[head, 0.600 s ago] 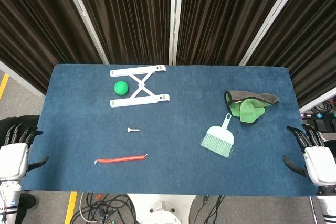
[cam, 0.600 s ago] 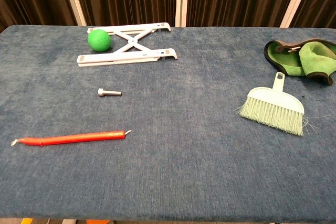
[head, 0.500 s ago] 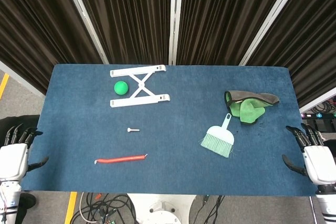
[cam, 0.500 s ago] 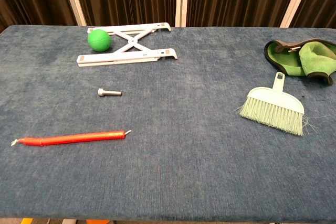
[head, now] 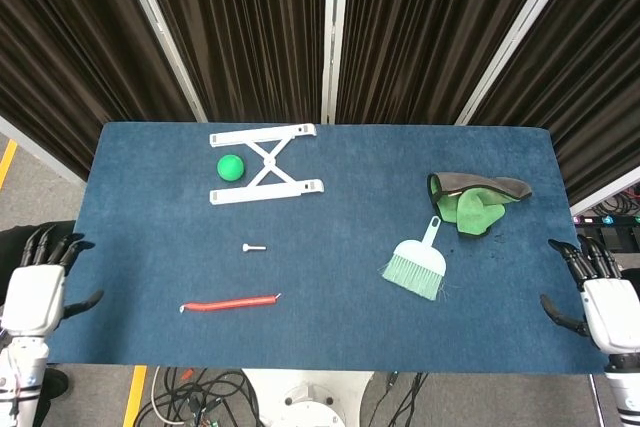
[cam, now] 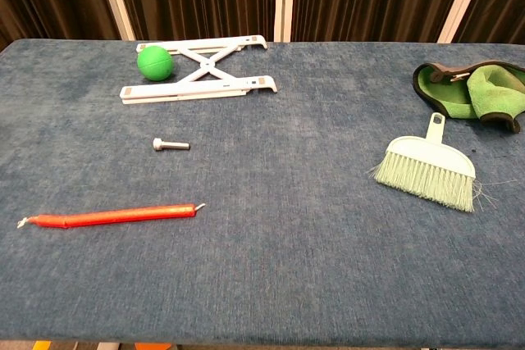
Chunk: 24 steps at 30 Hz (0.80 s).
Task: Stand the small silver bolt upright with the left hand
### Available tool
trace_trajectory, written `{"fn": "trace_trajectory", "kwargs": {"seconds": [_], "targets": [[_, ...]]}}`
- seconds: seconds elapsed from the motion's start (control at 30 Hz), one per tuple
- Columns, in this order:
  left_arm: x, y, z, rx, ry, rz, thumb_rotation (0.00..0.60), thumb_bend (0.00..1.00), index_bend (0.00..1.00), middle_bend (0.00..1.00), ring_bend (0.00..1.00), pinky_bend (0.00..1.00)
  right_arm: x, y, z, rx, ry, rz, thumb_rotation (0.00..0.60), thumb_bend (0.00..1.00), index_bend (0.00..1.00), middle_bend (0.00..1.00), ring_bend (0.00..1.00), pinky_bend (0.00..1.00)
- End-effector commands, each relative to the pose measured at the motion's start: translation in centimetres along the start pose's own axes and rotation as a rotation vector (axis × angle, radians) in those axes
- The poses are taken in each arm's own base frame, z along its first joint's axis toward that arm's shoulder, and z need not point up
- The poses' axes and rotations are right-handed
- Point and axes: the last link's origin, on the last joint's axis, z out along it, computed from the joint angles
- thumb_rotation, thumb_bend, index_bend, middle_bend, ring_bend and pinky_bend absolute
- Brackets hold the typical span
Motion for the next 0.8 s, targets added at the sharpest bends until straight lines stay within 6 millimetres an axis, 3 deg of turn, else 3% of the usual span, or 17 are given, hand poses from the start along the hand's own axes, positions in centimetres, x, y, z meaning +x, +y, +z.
{"fn": "trace_trajectory", "kwargs": {"seconds": [0.03,0.23,0.4,0.57,0.8], "targets": [[0.6,2.7,3.1,-0.116,-0.004,-0.015,0.6,0.11,0.28,0.19,0.03,0.0,0.2,-0.1,0.1,0.007,0.006,-0.004,0.6,0.2,0.12,0.18,0.02,0.04],[0.3,9.3,9.5,-0.28,-0.063,-0.056,0.6,0.14,0.3,0.19,0.03,0.0,0.0,-0.4,0.4,0.025,-0.002,-0.006,0.6,0.2,0.12,0.18,0.02,0.04],[-2.4,13.8,13.0,-0.327,-0.181,-0.054,0.6,0.17,0.34,0.19,0.03,0.0,-0.1,-0.1,0.3,0.007,-0.01,-0.009,0.6,0.2,0.12,0.18,0.02,0.04],[-6.2,17.0,14.8,-0.296,-0.271,-0.046,0.6,0.21,0.38,0.19,0.03,0.0,-0.2,0.1,0.5,-0.007,-0.017,-0.01,0.6,0.2,0.12,0.18,0.02,0.04],[-10.0,19.5,15.1,-0.279,-0.325,0.001,0.6,0.28,0.45,0.19,0.03,0.0,-0.4,0.3,0.8,-0.016,-0.027,-0.009,0.6,0.2,0.12,0.18,0.02,0.04]]}}
